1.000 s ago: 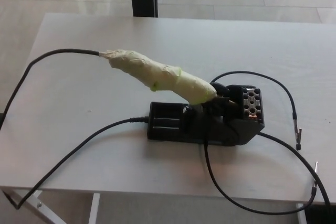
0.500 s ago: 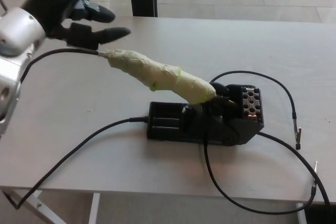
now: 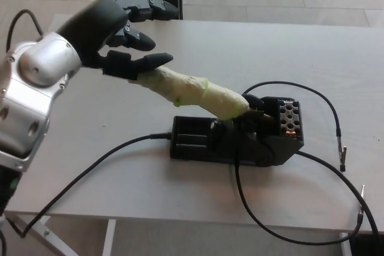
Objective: Use the left hand of the robot to grab the soldering gun kept on the middle of the table and pull it out of its base and keep it on the left side of the base
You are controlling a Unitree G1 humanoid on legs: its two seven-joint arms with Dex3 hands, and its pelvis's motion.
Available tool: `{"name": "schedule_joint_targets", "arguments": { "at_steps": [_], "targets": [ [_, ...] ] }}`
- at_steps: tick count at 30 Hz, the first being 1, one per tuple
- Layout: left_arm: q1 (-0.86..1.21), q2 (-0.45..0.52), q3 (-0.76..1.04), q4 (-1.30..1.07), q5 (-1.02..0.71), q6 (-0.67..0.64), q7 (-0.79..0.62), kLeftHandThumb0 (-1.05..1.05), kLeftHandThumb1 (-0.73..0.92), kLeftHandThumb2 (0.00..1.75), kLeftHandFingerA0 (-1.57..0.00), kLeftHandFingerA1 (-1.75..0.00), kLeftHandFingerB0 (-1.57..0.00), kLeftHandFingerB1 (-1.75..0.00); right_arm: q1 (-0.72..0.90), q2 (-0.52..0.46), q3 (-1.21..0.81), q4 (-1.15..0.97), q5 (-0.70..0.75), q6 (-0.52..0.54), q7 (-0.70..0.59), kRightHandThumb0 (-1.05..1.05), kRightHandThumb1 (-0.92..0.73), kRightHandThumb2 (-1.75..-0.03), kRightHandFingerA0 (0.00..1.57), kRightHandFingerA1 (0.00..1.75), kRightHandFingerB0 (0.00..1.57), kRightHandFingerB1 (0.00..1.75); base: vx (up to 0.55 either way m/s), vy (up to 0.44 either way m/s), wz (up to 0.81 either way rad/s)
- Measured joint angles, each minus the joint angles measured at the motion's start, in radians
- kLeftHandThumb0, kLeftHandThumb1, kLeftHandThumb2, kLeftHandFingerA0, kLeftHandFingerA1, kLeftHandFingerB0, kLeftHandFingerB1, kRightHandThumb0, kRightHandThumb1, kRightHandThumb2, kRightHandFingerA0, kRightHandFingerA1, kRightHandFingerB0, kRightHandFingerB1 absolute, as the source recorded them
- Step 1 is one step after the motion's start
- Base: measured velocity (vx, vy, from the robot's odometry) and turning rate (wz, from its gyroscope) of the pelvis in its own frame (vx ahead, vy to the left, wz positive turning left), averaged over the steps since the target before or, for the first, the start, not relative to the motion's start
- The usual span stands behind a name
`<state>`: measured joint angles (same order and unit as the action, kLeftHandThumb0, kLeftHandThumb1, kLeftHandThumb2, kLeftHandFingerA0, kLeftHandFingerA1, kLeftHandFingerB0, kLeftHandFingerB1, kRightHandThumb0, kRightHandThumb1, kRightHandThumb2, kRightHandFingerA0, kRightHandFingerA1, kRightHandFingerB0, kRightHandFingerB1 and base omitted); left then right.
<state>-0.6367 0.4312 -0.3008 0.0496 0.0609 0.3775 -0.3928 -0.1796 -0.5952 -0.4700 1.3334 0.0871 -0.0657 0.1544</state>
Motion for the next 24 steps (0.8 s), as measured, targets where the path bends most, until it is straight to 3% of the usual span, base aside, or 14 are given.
{"name": "schedule_joint_targets", "arguments": {
  "at_steps": [2,4,5,9,10,14,15,16,19,20,21,22,23,24],
  "targets": [
    [0.006,-0.014,0.007,0.000,-0.001,0.001,-0.004,-0.63,0.64,0.59,-0.39,-0.53,-0.23,-0.37,0.001,0.000,0.000,-0.001,0.000,-0.001,0.000,-0.90,-0.20,-1.16,0.49,1.59,0.00,1.53,0.00,0.000,0.00],
    [0.015,-0.030,0.011,0.000,-0.003,0.004,-0.011,-0.64,0.53,0.87,-0.35,-0.60,-0.16,-0.47,0.001,0.000,-0.001,-0.001,0.001,-0.001,0.000,-0.86,-0.22,-1.17,0.49,1.63,0.00,1.53,0.00,0.000,0.00],
    [0.020,-0.035,0.012,-0.001,-0.003,0.005,-0.013,-0.63,0.53,0.87,-0.34,-0.60,-0.16,-0.47,0.001,0.000,-0.002,-0.001,0.001,-0.001,0.001,-0.88,-0.32,-1.19,0.70,1.19,0.24,0.97,0.00,0.000,0.00],
    [0.027,-0.045,0.012,-0.009,-0.001,0.007,-0.025,-0.64,0.55,0.87,-0.32,-0.60,-0.15,-0.48,0.001,0.000,-0.003,0.000,0.000,-0.001,0.000,-0.85,-0.30,-1.18,0.79,1.21,0.30,0.98,0.00,0.000,0.00],
    [0.027,-0.048,0.012,-0.011,0.000,0.007,-0.027,-0.64,0.55,0.87,-0.33,-0.60,-0.16,-0.48,0.002,0.000,-0.003,-0.001,0.000,-0.001,0.000,-0.86,-0.23,-1.15,0.49,1.57,0.01,1.54,0.00,0.000,0.00],
    [0.021,-0.071,0.003,-0.010,0.006,0.014,-0.033,-0.44,0.48,0.99,-0.54,-0.71,-0.06,-0.48,0.003,-0.001,-0.005,0.000,0.000,-0.001,0.000,-0.88,-0.19,-1.19,0.64,1.55,0.00,1.53,0.00,0.000,0.00],
    [0.017,-0.078,0.002,-0.009,0.007,0.017,-0.034,-0.61,0.68,0.61,-0.59,-0.62,-0.20,-0.37,0.003,-0.001,-0.007,0.000,0.000,0.000,0.000,-0.89,-0.24,-1.17,0.61,1.53,0.00,1.48,0.00,0.000,0.00],
    [0.013,-0.083,0.001,-0.009,0.009,0.020,-0.034,-0.62,0.71,0.61,-0.48,-0.58,-0.24,-0.36,0.003,-0.001,-0.006,0.000,0.000,-0.001,0.000,-0.90,-0.29,-1.22,0.93,1.30,0.25,1.00,0.00,0.000,0.00],
    [-0.002,-0.103,-0.015,-0.018,0.016,0.052,-0.037,-0.66,0.72,0.61,-0.47,-0.57,-0.25,-0.37,0.003,-0.001,-0.006,0.000,-0.001,-0.001,0.000,-0.93,-0.31,-1.23,0.93,1.29,0.21,0.99,0.00,0.000,0.00],
    [-0.005,-0.108,-0.022,-0.022,0.019,0.061,-0.039,-0.68,0.71,0.61,-0.43,-0.57,-0.25,-0.38,0.002,-0.001,-0.003,0.000,-0.002,-0.001,0.000,-0.78,-0.12,-1.21,0.76,1.51,0.00,1.57,0.00,0.000,0.00],
    [-0.006,-0.111,-0.027,-0.030,0.020,0.068,-0.041,-0.68,0.71,0.61,-0.43,-0.57,-0.25,-0.38,0.001,-0.001,-0.003,0.000,-0.002,0.000,0.000,-0.78,-0.12,-1.21,0.76,1.51,0.00,1.57,0.00,0.000,0.00],
    [-0.006,-0.114,-0.032,-0.040,0.021,0.077,-0.045,-0.65,0.72,0.61,-0.43,-0.58,-0.24,-0.38,-0.001,-0.003,-0.003,0.000,-0.002,0.000,-0.001,-0.80,-0.26,-1.17,0.92,1.22,0.33,1.00,0.00,0.000,0.00],
    [-0.006,-0.115,-0.038,-0.048,0.024,0.083,-0.048,-0.65,0.72,0.61,-0.43,-0.58,-0.24,-0.38,-0.003,-0.004,-0.003,0.000,-0.002,0.000,0.000,-0.80,-0.26,-1.17,0.92,1.22,0.33,1.00,0.00,0.000,0.00],
    [-0.006,-0.114,-0.041,-0.053,0.027,0.088,-0.051,-0.65,0.56,0.91,-0.44,-0.65,-0.20,-0.49,-0.005,-0.005,-0.003,0.000,-0.002,0.000,0.000,-0.83,-0.27,-1.20,1.11,1.26,0.20,0.94,0.00,0.000,0.00]
  ]
}}
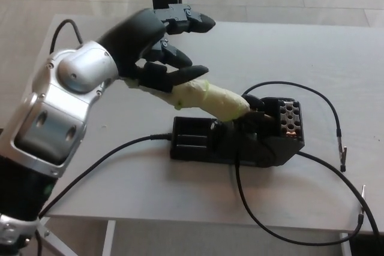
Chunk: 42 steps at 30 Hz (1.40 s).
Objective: Use the left hand of the robot to grab the soldering gun kept on the middle of the table and pull it out of its base and keep it on the left side of the base
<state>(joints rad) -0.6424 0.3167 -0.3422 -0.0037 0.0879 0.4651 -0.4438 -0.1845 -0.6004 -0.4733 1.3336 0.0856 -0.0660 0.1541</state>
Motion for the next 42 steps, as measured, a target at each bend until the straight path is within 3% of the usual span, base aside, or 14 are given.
{"name": "schedule_joint_targets", "arguments": {
  "at_steps": [1,3,12,13,15,18,20,22,23,24,27,28,41,42],
  "targets": [
    [0.000,0.004,-0.010,-0.009,0.007,0.004,-0.003,-0.64,0.74,0.61,-0.48,-0.62,-0.27,-0.39,-0.001,-0.001,0.000,0.000,0.000,0.000,0.000,-0.84,-0.16,-1.26,0.92,1.43,0.00,1.55,0.00,0.000,0.00],
    [0.001,0.014,-0.029,-0.024,0.018,0.005,-0.009,-0.69,0.73,0.62,-0.46,-0.61,-0.28,-0.37,-0.003,-0.003,0.000,0.000,0.000,0.001,0.000,-0.93,-0.19,-1.17,1.05,1.28,0.25,1.08,0.00,0.000,0.00],
    [0.013,0.088,-0.098,-0.084,0.054,0.010,-0.068,-0.65,0.69,0.61,-0.45,-0.60,-0.23,-0.38,-0.012,-0.006,0.007,0.000,-0.002,0.006,-0.002,-0.88,-0.21,-1.20,0.78,1.54,0.00,1.54,0.00,0.000,0.00],
    [0.014,0.093,-0.101,-0.087,0.055,0.010,-0.077,-0.64,0.70,0.61,-0.46,-0.60,-0.23,-0.38,-0.012,-0.008,0.012,0.000,-0.003,0.006,-0.002,-0.85,-0.28,-1.18,1.10,1.30,0.22,0.96,0.00,0.000,0.00],
    [0.014,0.107,-0.110,-0.088,0.056,0.010,-0.094,-0.67,0.56,0.90,-0.35,-0.63,-0.16,-0.47,-0.014,-0.009,0.015,0.000,-0.004,0.007,-0.001,-0.87,-0.17,-1.20,0.89,1.45,0.03,1.56,0.00,0.000,0.00],
    [0.013,0.128,-0.122,-0.090,0.055,0.013,-0.130,-0.66,0.56,0.90,-0.34,-0.63,-0.15,-0.47,-0.016,-0.009,0.014,0.000,-0.003,0.007,-0.001,-0.92,-0.30,-1.22,0.91,1.30,0.26,1.03,0.00,0.000,0.00],
    [0.012,0.139,-0.126,-0.090,0.054,0.013,-0.150,-0.68,0.55,0.90,-0.31,-0.62,-0.15,-0.45,-0.018,-0.008,0.014,0.000,-0.003,0.007,-0.001,-0.81,-0.13,-1.17,0.77,1.52,0.03,1.59,0.00,0.000,0.00],
    [0.009,0.154,-0.137,-0.095,0.054,0.018,-0.173,-0.68,0.55,0.90,-0.32,-0.62,-0.15,-0.45,-0.021,-0.008,0.012,0.000,-0.002,0.007,-0.001,-0.35,-0.09,-0.96,1.34,1.26,0.40,0.83,0.00,0.000,0.00],
    [0.008,0.162,-0.143,-0.098,0.054,0.021,-0.185,-0.67,0.71,0.61,-0.37,-0.56,-0.21,-0.31,-0.024,-0.009,0.009,0.000,-0.001,0.007,-0.002,-0.85,-0.15,-1.23,0.80,1.54,0.02,1.53,0.00,0.000,0.00],
    [0.004,0.168,-0.150,-0.100,0.055,0.025,-0.198,-0.71,0.56,0.91,-0.36,-0.62,-0.14,-0.44,-0.026,-0.009,0.010,0.000,-0.001,0.007,-0.002,-0.90,-0.28,-1.22,1.10,1.34,0.21,1.00,0.00,0.000,0.00],
    [-0.008,0.189,-0.168,-0.098,0.057,0.028,-0.229,-0.67,0.68,0.61,-0.49,-0.56,-0.21,-0.31,-0.027,-0.009,0.011,-0.001,-0.001,0.007,-0.002,-0.86,-0.15,-1.26,0.72,1.52,0.02,1.56,0.00,0.000,0.00],
    [-0.010,0.193,-0.173,-0.098,0.058,0.028,-0.238,-0.66,0.67,0.60,-0.55,-0.56,-0.21,-0.31,-0.028,-0.009,0.012,-0.001,-0.001,0.007,-0.002,-0.90,-0.18,-1.17,1.09,1.28,0.29,1.09,0.00,0.000,0.00],
    [0.099,0.140,-0.121,-0.165,0.116,0.000,-0.157,-0.13,0.78,0.74,-1.14,-1.40,-0.61,-0.56,-0.029,-0.010,0.014,-0.001,-0.003,0.007,-0.028,-0.76,-0.19,-1.32,1.57,1.19,0.18,1.51,0.00,0.000,0.00],
    [0.112,0.128,-0.110,-0.167,0.121,-0.010,-0.140,-0.10,0.77,0.77,-1.09,-1.47,-0.67,-0.60,-0.029,-0.010,0.014,-0.001,-0.003,0.007,-0.031,-0.84,-0.30,-1.23,1.54,1.23,0.51,1.08,0.00,0.000,0.00]
  ]
}}
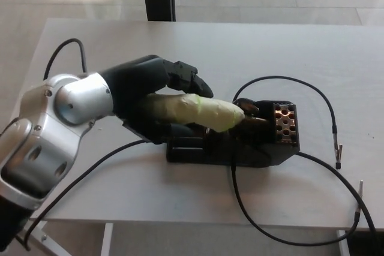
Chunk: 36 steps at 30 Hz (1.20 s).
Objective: Use the left hand of the robot to grab the soldering gun kept on the middle of the table and pull it out of its base and keep it on the left side of the base
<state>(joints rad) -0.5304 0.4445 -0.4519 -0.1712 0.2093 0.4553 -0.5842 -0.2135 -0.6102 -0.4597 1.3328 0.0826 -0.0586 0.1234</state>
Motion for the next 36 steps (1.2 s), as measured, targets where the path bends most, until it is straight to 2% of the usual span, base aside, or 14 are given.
{"name": "schedule_joint_targets", "arguments": {
  "at_steps": [6,9,10,14,15,17,19,20,22,25,28,30,33,36],
  "targets": [
    [0.071,-0.068,0.044,-0.012,0.042,-0.053,0.111,0.04,0.59,1.09,-1.09,-1.46,-0.97,-0.92,0.000,0.000,-0.003,0.000,0.000,0.000,-0.011,-0.73,-0.18,-1.36,1.57,1.26,0.22,1.47,0.00,0.000,0.00],
    [0.105,-0.094,0.059,-0.013,0.064,-0.088,0.166,-0.02,0.50,1.23,-1.05,-1.56,-0.92,-1.49,0.000,0.000,-0.005,0.000,0.000,0.000,-0.014,-0.74,-0.19,-1.36,1.57,1.33,0.23,1.47,0.00,0.000,0.00],
    [0.117,-0.102,0.064,-0.013,0.069,-0.100,0.184,-0.03,0.50,1.24,-1.04,-1.58,-0.91,-1.50,0.000,0.000,-0.006,0.000,0.000,0.000,-0.015,-0.84,-0.29,-1.24,1.57,1.48,0.50,1.08,0.00,0.000,0.00],
    [0.160,-0.128,0.074,-0.026,0.103,-0.134,0.249,-0.02,0.49,1.24,-1.01,-1.59,-0.86,-1.49,0.000,0.000,-0.018,0.000,0.002,0.000,-0.021,-0.86,-0.29,-1.24,1.57,1.47,0.51,1.10,0.00,0.000,0.00],
    [0.166,-0.130,0.074,-0.031,0.109,-0.138,0.260,-0.03,0.49,1.25,-1.02,-1.57,-0.86,-1.48,0.000,0.000,-0.022,0.000,0.003,0.000,-0.021,-0.72,-0.17,-1.35,1.57,1.34,0.24,1.47,0.00,0.000,0.00],
    [0.175,-0.129,0.077,-0.038,0.122,-0.140,0.272,-0.06,0.51,1.17,-1.01,-1.53,-0.86,-1.43,0.000,0.000,-0.028,0.000,0.004,0.000,-0.022,-0.82,-0.28,-1.23,1.57,1.48,0.51,1.06,0.00,0.000,0.00],
    [0.177,-0.119,0.084,-0.042,0.131,-0.146,0.277,-0.07,0.53,1.13,-1.03,-1.55,-0.85,-1.43,-0.003,0.000,-0.029,0.000,0.004,0.000,-0.024,-0.82,-0.28,-1.23,1.57,1.47,0.52,1.07,0.00,0.000,0.00],
    [0.178,-0.114,0.086,-0.043,0.133,-0.150,0.277,-0.11,0.57,1.07,-1.01,-1.56,-0.83,-1.43,-0.006,0.000,-0.030,0.000,0.004,0.000,-0.025,-0.72,-0.18,-1.35,1.57,1.36,0.25,1.43,0.00,0.000,0.00],
    [0.178,-0.098,0.088,-0.050,0.137,-0.154,0.274,-0.11,0.55,1.09,-1.04,-1.54,-0.83,-1.33,-0.010,0.000,-0.031,-0.001,0.004,0.000,-0.026,-0.85,-0.30,-1.25,1.57,1.47,0.51,1.08,0.00,0.000,0.00],
    [0.180,-0.069,0.099,-0.054,0.137,-0.169,0.262,-0.05,0.54,1.10,-1.05,-1.53,-0.84,-1.34,-0.018,-0.001,-0.030,-0.004,0.004,-0.001,-0.029,-0.75,-0.19,-1.36,1.57,1.30,0.26,1.49,0.00,0.000,0.00],
    [0.180,-0.040,0.119,-0.053,0.129,-0.185,0.243,-0.04,0.46,1.20,-1.09,-1.49,-0.89,-1.36,-0.025,-0.004,-0.029,-0.012,0.004,-0.003,-0.032,-0.78,-0.29,-1.24,1.39,1.19,0.50,1.07,0.00,0.000,0.00],
    [0.164,0.002,0.147,-0.053,0.122,-0.186,0.216,-0.05,0.47,1.17,-1.08,-1.49,-0.90,-1.34,-0.027,-0.009,-0.026,-0.015,0.004,-0.004,-0.035,-0.78,-0.19,-1.33,1.35,1.10,0.29,1.48,0.00,0.000,0.09],
    [0.129,0.046,0.168,-0.051,0.117,-0.186,0.179,-0.12,0.50,1.14,-1.27,-1.28,-1.03,-1.12,-0.034,-0.013,-0.024,-0.020,0.004,-0.006,-0.037,-0.85,-0.19,-1.28,1.45,1.12,0.46,1.20,0.00,0.000,0.04],
    [0.064,0.101,0.187,-0.047,0.112,-0.188,0.131,-0.20,0.54,1.07,-1.08,-1.52,-0.89,-1.31,-0.038,-0.014,-0.019,-0.021,0.004,-0.006,-0.044,-0.79,-0.12,-1.38,1.44,1.06,0.33,1.41,0.00,0.000,0.00]
  ]
}}
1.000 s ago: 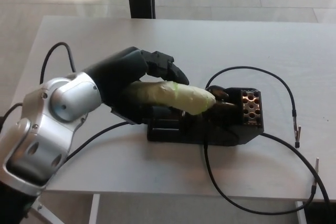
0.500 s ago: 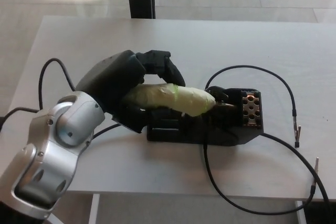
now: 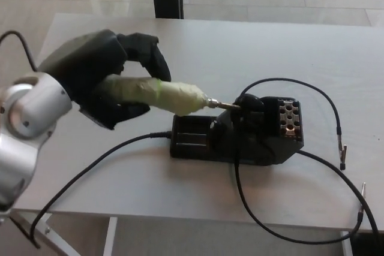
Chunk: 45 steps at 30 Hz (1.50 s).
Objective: Use the left hand of the robot to grab the soldering gun kept on the middle of the table and pull it out of its base and keep it on the left side of the base
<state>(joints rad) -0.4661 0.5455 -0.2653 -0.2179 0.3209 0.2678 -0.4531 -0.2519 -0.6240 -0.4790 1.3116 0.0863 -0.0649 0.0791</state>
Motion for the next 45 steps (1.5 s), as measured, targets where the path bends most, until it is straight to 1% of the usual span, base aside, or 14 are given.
{"name": "schedule_joint_targets", "arguments": {
  "at_steps": [2,9,11,12,16,18,23,26,27,28,29,30,38,45],
  "targets": [
    [-0.049,0.020,0.002,0.000,-0.003,0.000,-0.029,-0.20,0.53,1.05,-1.07,-1.53,-0.88,-1.32,0.000,0.000,0.001,0.000,0.000,0.000,0.000,-0.82,-0.19,-1.27,1.29,1.14,0.47,1.19,0.00,0.000,0.00],
    [-0.138,0.049,0.003,-0.015,-0.009,0.003,-0.098,-0.22,0.59,0.97,-1.11,-1.55,-0.86,-1.34,0.000,-0.001,0.001,0.000,0.001,-0.006,0.000,-0.78,-0.14,-1.34,1.31,1.10,0.37,1.48,0.00,0.000,0.00],
    [-0.137,0.049,0.005,-0.026,-0.011,0.004,-0.110,-0.20,0.57,0.98,-1.09,-1.56,-0.85,-1.36,0.000,-0.001,0.001,0.000,0.001,-0.006,-0.001,-0.77,-0.31,-1.24,1.27,1.15,0.52,1.08,0.00,0.000,0.00],
    [-0.134,0.049,0.008,-0.035,-0.012,0.005,-0.114,-0.17,0.58,0.97,-1.11,-1.54,-0.84,-1.36,0.000,-0.001,0.001,0.000,0.001,-0.006,-0.001,-0.78,-0.17,-1.36,1.26,1.09,0.32,1.44,0.00,0.000,0.00],
    [-0.070,0.045,0.046,-0.073,-0.023,0.006,-0.117,-0.16,0.50,1.09,-1.30,-1.33,-1.01,-1.14,-0.002,-0.001,0.000,0.000,0.002,-0.008,0.000,-0.80,-0.13,-1.39,1.26,1.10,0.37,1.44,0.00,0.000,0.00],
    [-0.025,0.036,0.069,-0.074,-0.030,0.004,-0.113,-0.13,0.56,0.99,-1.13,-1.57,-0.85,-1.44,-0.002,-0.001,0.000,0.000,0.002,-0.008,0.000,-0.77,-0.16,-1.37,1.25,1.10,0.31,1.44,0.00,0.000,0.00],
    [0.122,-0.035,0.111,-0.054,-0.029,0.022,-0.071,-0.04,0.62,0.90,-1.04,-1.55,-0.83,-1.28,-0.003,-0.001,0.002,0.000,0.002,-0.009,-0.001,-0.84,-0.20,-1.27,1.24,1.13,0.48,1.18,0.00,0.000,0.00],
    [0.172,-0.078,0.135,-0.010,-0.033,0.019,-0.041,-0.08,0.54,1.11,-1.28,-1.36,-0.94,-1.13,-0.004,-0.001,0.001,0.000,0.003,-0.009,-0.001,-0.74,-0.15,-1.38,1.28,1.09,0.29,1.43,0.00,0.000,0.00],
    [0.191,-0.099,0.147,0.028,-0.039,0.016,-0.027,-0.11,0.61,1.02,-1.04,-1.63,-0.76,-1.45,-0.004,-0.001,0.000,0.000,0.003,-0.009,-0.001,-0.77,-0.15,-1.37,1.28,1.09,0.30,1.45,0.00,0.000,0.00],
    [0.201,-0.113,0.155,0.055,-0.045,0.011,-0.020,-0.22,0.52,1.12,-1.30,-1.38,-0.99,-1.20,-0.004,-0.001,-0.001,0.000,0.003,-0.009,-0.001,-0.77,-0.16,-1.38,1.23,1.10,0.30,1.44,0.00,0.000,0.00],
    [0.211,-0.134,0.166,0.099,-0.055,0.002,-0.009,-0.23,0.53,1.11,-1.28,-1.37,-0.97,-1.18,-0.004,-0.001,-0.001,0.000,0.002,-0.009,0.000,-0.83,-0.19,-1.28,1.20,1.12,0.47,1.18,0.00,0.000,0.00],
    [0.213,-0.147,0.174,0.123,-0.058,-0.002,-0.001,-0.19,0.58,1.05,-1.03,-1.65,-0.76,-1.47,-0.004,-0.001,-0.001,0.000,0.002,-0.008,0.000,-0.76,-0.16,-1.37,1.21,1.09,0.30,1.44,0.00,0.000,0.00],
    [0.229,-0.213,0.213,0.404,-0.064,-0.065,0.086,-0.21,0.65,1.03,-0.93,-1.66,-0.73,-1.51,-0.004,-0.001,-0.004,0.000,0.002,-0.009,0.000,-0.76,-0.14,-1.39,1.22,1.09,0.30,1.45,0.00,0.000,0.00],
    [0.193,-0.199,0.195,0.561,-0.051,-0.178,0.162,-0.27,0.81,0.77,-0.94,-1.16,-0.64,-0.71,-0.004,-0.001,-0.004,0.000,0.002,-0.009,0.000,-0.76,-0.16,-1.32,1.26,1.07,0.32,1.44,0.00,0.000,0.00]
  ]
}}
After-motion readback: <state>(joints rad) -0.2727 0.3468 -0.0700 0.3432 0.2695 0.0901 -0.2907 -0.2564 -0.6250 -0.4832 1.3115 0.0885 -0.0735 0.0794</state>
